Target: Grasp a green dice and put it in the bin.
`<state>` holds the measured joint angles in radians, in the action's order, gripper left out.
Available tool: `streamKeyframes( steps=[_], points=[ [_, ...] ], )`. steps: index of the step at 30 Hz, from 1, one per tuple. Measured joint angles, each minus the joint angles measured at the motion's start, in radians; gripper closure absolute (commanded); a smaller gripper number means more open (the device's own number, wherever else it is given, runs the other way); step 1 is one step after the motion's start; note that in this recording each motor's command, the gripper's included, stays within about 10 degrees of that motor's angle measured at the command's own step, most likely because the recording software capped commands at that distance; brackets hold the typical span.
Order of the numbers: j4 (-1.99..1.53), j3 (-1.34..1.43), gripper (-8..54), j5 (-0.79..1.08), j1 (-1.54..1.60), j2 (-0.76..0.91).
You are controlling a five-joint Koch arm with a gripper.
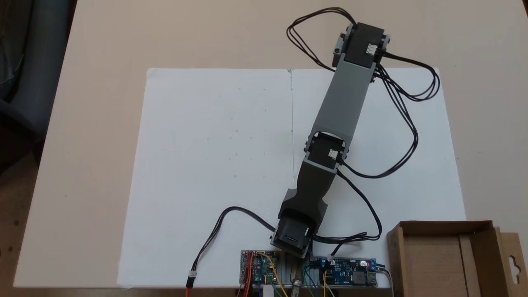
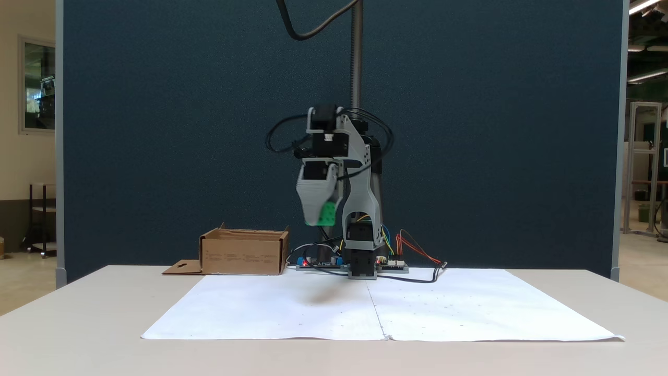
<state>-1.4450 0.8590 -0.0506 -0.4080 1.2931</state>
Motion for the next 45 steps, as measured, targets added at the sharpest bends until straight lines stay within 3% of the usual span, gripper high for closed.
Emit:
streamKeyframes(
  steps=[23,45],
  points=[
    [0.0,0.0,33.5,0.095,-0.683,0.017],
    [0.0,-0.002,33.5,0.345,-1.175,-0.025]
  ],
)
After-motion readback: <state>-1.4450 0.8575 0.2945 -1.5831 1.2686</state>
